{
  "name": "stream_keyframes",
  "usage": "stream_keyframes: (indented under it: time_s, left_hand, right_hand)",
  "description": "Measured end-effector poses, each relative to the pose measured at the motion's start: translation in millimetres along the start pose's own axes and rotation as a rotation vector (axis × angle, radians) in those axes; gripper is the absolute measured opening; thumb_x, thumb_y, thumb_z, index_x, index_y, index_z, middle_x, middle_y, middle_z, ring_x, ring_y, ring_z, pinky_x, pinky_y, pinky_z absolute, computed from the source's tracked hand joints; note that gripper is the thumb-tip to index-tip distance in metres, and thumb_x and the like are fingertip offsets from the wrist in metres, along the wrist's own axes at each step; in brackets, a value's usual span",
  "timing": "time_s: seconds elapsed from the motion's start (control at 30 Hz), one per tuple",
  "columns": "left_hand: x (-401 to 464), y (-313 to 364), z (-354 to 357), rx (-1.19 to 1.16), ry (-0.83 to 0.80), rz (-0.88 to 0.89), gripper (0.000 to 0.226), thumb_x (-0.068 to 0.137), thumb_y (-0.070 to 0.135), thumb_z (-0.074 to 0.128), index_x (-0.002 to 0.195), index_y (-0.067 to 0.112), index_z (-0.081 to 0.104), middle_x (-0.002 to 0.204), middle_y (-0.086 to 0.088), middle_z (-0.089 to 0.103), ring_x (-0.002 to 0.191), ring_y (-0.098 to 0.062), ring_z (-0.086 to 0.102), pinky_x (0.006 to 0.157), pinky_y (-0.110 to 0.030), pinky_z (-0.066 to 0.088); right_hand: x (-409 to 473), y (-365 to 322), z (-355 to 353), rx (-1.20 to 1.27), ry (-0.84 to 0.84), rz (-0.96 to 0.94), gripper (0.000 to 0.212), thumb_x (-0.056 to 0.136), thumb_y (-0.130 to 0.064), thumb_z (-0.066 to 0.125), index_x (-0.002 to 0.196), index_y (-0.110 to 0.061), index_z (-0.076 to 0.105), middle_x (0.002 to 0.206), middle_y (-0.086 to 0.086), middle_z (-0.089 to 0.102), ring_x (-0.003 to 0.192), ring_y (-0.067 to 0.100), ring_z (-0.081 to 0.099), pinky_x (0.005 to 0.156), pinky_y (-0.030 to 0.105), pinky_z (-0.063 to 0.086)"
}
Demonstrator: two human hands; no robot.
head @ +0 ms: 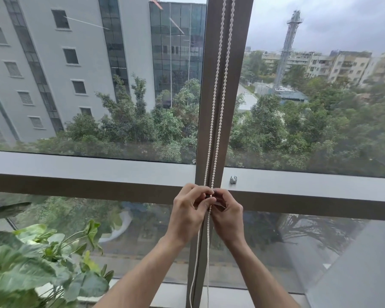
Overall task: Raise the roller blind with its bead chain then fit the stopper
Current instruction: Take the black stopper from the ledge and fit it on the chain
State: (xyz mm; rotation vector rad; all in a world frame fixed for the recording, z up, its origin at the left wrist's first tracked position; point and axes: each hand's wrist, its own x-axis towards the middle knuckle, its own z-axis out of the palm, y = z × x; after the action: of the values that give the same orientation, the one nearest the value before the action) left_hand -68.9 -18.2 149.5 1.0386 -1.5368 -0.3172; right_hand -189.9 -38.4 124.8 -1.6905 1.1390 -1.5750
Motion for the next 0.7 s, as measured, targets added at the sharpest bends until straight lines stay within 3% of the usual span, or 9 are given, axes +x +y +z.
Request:
stream_keyframes:
  time_s: [0.2, 0.33, 0.43, 0.5, 0.57, 0.7]
  left_hand:
    - [0, -2, -7, -0.056, -0.112, -0.073, 0.03, 0.087, 0.02, 0.073, 0.114, 0.032, 0.07, 0.103, 0.002, 0.054, 0.072, -0.015, 0.062, 0.07, -0.018, 0.051]
    - [8, -3, -14, -0.13, -0.194, -0.146, 0.035, 0.082, 0.026, 0.077, 0.113, 0.04, 0.069, 0.108, 0.008, 0.056, 0.061, -0.01, 0.049, 0.064, -0.013, 0.043]
    - [12, 1, -19, -0.161, -0.24, -0.156, 0.038, 0.078, 0.032, 0.079, 0.112, 0.044, 0.069, 0.109, 0.009, 0.062, 0.073, -0.008, 0.054, 0.062, -0.012, 0.038]
    - [13, 3, -22, -0.181, -0.258, -0.17, 0.041, 0.075, 0.036, 0.079, 0.112, 0.051, 0.066, 0.11, 0.012, 0.065, 0.088, -0.005, 0.06, 0.064, -0.018, 0.044]
    - [13, 3, -23, -0.183, -0.266, -0.184, 0.044, 0.075, 0.036, 0.079, 0.112, 0.055, 0.064, 0.113, 0.015, 0.067, 0.1, -0.004, 0.063, 0.074, -0.025, 0.054]
    - [10, 2, -24, -0.251, -0.264, -0.217, 0.046, 0.074, 0.037, 0.081, 0.115, 0.049, 0.065, 0.116, 0.016, 0.069, 0.109, -0.006, 0.064, 0.086, -0.035, 0.059]
  right_hand:
    - [-3, 0, -1, 0.046, -0.015, -0.018, 0.041, 0.085, 0.003, 0.072, 0.097, -0.036, 0.067, 0.092, -0.013, 0.076, 0.086, 0.008, 0.074, 0.076, 0.02, 0.056]
    - [-5, -2, -2, 0.103, -0.035, -0.028, 0.038, 0.086, 0.005, 0.07, 0.099, -0.03, 0.069, 0.093, -0.007, 0.077, 0.087, 0.012, 0.075, 0.077, 0.024, 0.057]
    - [-5, -4, -2, 0.127, -0.04, -0.036, 0.033, 0.085, 0.005, 0.07, 0.101, -0.024, 0.069, 0.093, -0.004, 0.077, 0.087, 0.014, 0.075, 0.078, 0.026, 0.058]
    - [-4, -7, -3, 0.154, -0.042, -0.041, 0.034, 0.085, 0.003, 0.07, 0.101, -0.026, 0.069, 0.095, -0.006, 0.077, 0.089, 0.013, 0.075, 0.079, 0.024, 0.057]
    - [-5, -8, -3, 0.165, -0.05, -0.045, 0.034, 0.085, 0.004, 0.071, 0.101, -0.026, 0.069, 0.097, -0.007, 0.077, 0.09, 0.011, 0.075, 0.079, 0.021, 0.056]
    - [-5, -5, -4, 0.164, -0.05, -0.078, 0.031, 0.084, 0.006, 0.072, 0.102, -0.019, 0.07, 0.1, 0.003, 0.073, 0.095, 0.019, 0.072, 0.079, 0.027, 0.059]
